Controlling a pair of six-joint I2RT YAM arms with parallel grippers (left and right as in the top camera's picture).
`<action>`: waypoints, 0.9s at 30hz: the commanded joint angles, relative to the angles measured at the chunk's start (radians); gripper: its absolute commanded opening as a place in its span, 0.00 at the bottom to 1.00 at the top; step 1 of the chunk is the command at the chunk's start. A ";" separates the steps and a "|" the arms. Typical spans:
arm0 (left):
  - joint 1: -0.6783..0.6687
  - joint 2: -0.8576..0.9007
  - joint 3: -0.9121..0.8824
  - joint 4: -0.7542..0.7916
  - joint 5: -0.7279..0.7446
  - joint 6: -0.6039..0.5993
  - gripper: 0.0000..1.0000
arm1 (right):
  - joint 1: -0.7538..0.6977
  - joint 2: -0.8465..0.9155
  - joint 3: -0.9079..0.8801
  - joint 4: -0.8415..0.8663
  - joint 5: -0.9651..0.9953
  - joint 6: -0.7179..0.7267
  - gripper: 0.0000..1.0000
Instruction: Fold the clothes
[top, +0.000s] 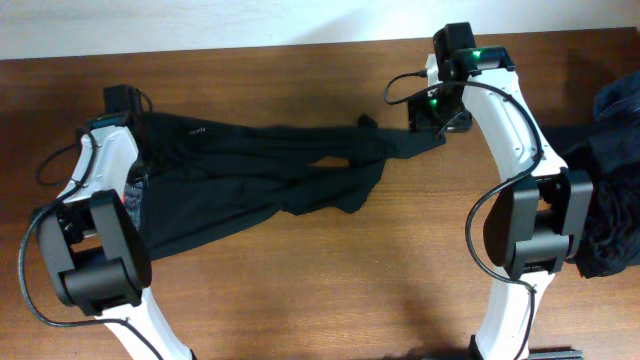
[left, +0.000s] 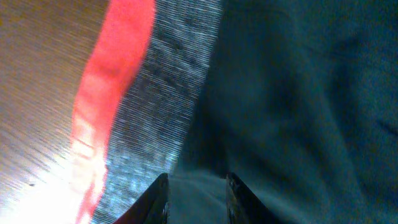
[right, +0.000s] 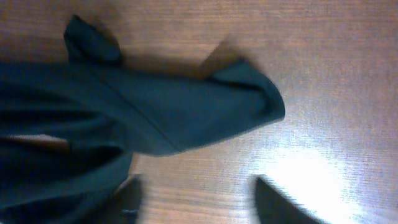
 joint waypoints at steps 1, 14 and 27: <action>-0.002 -0.011 0.010 -0.030 0.033 0.013 0.30 | 0.005 0.029 -0.032 0.039 -0.012 -0.002 0.08; -0.004 -0.011 0.008 -0.074 0.070 0.011 0.30 | 0.005 0.136 -0.087 0.219 -0.009 -0.002 0.04; -0.006 -0.011 0.008 -0.085 0.071 0.011 0.30 | 0.005 0.243 -0.087 0.328 -0.012 -0.002 0.04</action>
